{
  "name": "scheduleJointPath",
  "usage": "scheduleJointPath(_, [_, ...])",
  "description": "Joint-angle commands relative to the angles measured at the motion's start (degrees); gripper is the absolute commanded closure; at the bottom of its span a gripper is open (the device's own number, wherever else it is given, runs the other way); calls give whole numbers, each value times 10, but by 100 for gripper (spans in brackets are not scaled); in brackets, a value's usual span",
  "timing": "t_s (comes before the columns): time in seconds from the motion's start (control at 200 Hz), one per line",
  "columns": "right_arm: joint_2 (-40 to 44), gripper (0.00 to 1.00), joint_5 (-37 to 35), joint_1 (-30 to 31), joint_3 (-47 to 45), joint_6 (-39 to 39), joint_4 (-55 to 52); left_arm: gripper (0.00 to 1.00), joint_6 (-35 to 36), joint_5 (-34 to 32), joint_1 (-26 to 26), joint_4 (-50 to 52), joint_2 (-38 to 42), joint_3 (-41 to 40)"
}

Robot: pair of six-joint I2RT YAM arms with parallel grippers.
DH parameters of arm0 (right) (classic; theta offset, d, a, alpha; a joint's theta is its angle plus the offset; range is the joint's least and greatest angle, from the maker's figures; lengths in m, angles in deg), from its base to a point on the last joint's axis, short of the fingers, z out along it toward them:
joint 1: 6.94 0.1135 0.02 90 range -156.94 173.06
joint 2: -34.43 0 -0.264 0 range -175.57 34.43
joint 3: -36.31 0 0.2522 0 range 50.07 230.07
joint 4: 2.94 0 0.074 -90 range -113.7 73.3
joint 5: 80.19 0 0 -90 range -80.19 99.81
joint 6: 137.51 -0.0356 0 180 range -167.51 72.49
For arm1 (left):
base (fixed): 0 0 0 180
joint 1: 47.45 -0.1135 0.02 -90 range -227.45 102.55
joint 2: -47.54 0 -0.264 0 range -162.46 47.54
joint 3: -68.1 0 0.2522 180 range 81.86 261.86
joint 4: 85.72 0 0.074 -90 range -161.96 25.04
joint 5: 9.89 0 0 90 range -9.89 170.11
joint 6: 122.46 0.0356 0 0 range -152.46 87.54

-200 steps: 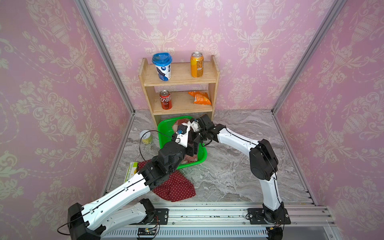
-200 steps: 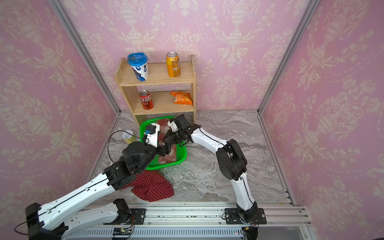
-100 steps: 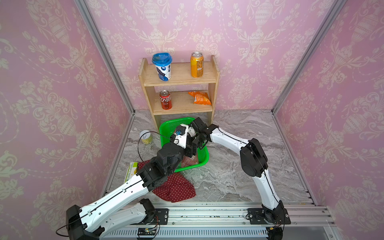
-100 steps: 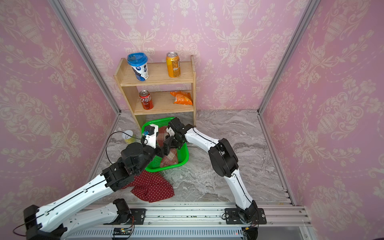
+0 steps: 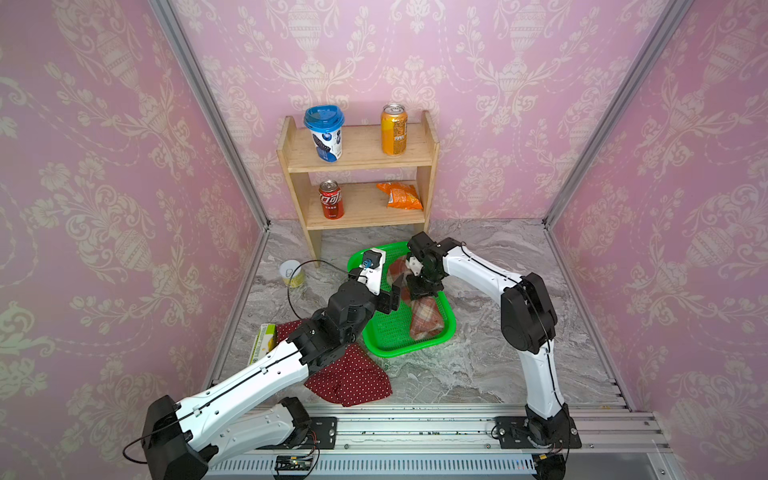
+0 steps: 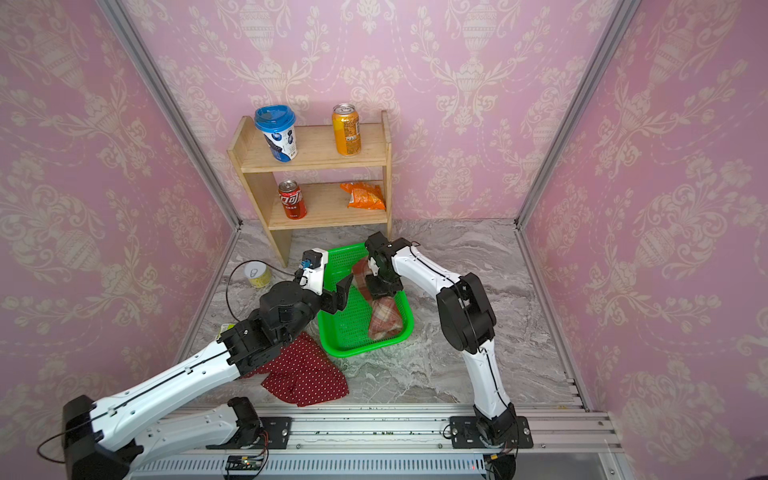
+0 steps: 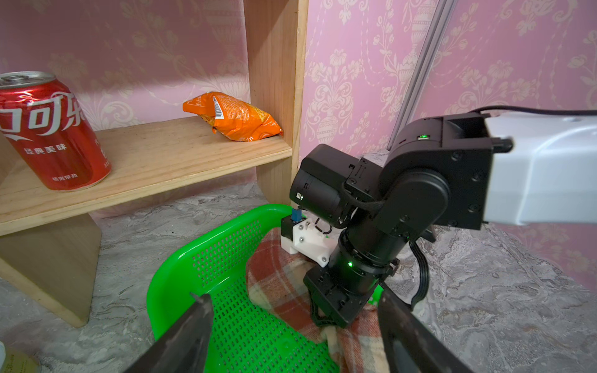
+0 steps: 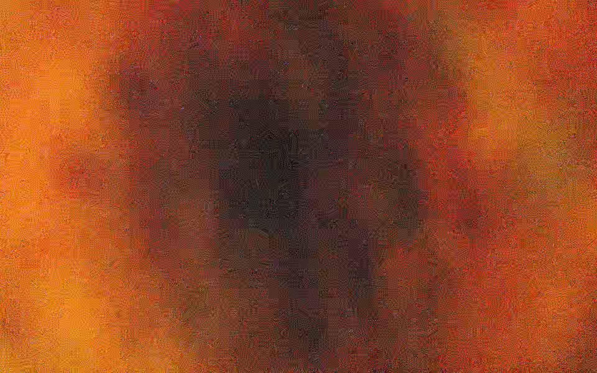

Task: Roll up the skirts
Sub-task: Adjust the basket at the center of the board, then place the skirt in the basket.

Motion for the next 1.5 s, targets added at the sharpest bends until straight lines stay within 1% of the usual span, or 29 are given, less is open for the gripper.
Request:
scheduleJointPath(0.0, [20,100,4,-4,5,-10,12,19,-12,10,-5,-10,2,-11])
scheduleJointPath(0.095, [12,100,17,-1,12,-24,30,19,-14,8,-8,-13,1,-16])
scheduleJointPath(0.275, [-38,100,-37,4,54,-7,-1,19,-13,14,-12,-9,3,-14])
scheduleJointPath(0.355, [-51,96,-80,10,55,5,-9,19,-11,12,-14,-2,10,-15])
scheduleJointPath(0.41, [-57,95,-85,13,49,6,-7,19,-13,12,-17,0,13,-17])
scheduleJointPath(0.47, [-62,91,-81,18,40,2,0,18,-16,14,-21,2,15,-18])
scheduleJointPath(0.49, [-62,88,-81,20,36,0,4,18,-17,15,-22,2,15,-17])
scheduleJointPath(0.52, [-63,80,-79,20,31,-4,9,18,-19,16,-24,3,15,-18])
scheduleJointPath(0.545, [-62,64,-77,22,28,-7,14,18,-20,18,-25,3,14,-17])
scheduleJointPath(0.58, [-60,46,-76,23,24,-11,19,18,-22,20,-25,5,12,-17])
scheduleJointPath(0.585, [-59,41,-75,23,23,-12,21,18,-22,20,-26,5,12,-17])
scheduleJointPath(0.605, [-57,37,-74,23,22,-13,23,18,-23,21,-26,6,10,-16])
scheduleJointPath(0.61, [-57,32,-74,23,22,-13,23,18,-23,21,-26,6,10,-16])
scheduleJointPath(0.615, [-56,32,-73,23,21,-13,24,18,-23,21,-26,6,10,-16])
scheduleJointPath(0.62, [-56,29,-73,24,21,-13,24,18,-23,22,-26,6,10,-16])
scheduleJointPath(0.625, [-53,29,-73,24,21,-13,25,18,-24,22,-26,7,9,-16])
scheduleJointPath(0.64, [-50,23,-72,24,20,-14,27,18,-24,23,-26,6,9,-15])
scheduleJointPath(0.665, [-44,17,-69,24,19,-15,30,18,-24,24,-27,7,8,-15])
scheduleJointPath(0.675, [-42,13,-69,24,19,-16,30,18,-25,24,-27,8,8,-15])
scheduleJointPath(0.711, [-32,7,-67,24,18,-16,33,18,-25,24,-28,8,6,-14])
scheduleJointPath(0.726, [-27,2,-65,24,18,-17,34,18,-25,25,-28,8,6,-14])
scheduleJointPath(0.736, [-25,0,-64,24,18,-17,34,18,-25,25,-28,8,5,-14])
scheduleJointPath(0.886, [21,0,-44,25,20,-15,33,18,-29,30,-32,6,-1,-14])
scheduleJointPath(1.031, [69,0,-26,28,2,-15,35,18,-31,32,-32,2,-8,-16])
scheduleJointPath(1.181, [124,0,-39,26,-24,-5,24,18,-31,36,-33,1,-12,-16])
scheduleJointPath(1.326, [202,0,-40,-10,-89,18,29,18,-30,36,-35,7,-9,-18])
scheduleJointPath(1.446, [241,0,-30,-52,-149,44,46,18,-31,36,-36,8,-7,-21])
scheduleJointPath(1.496, [250,2,-24,-65,-172,50,63,18,-33,36,-36,9,-7,-22])
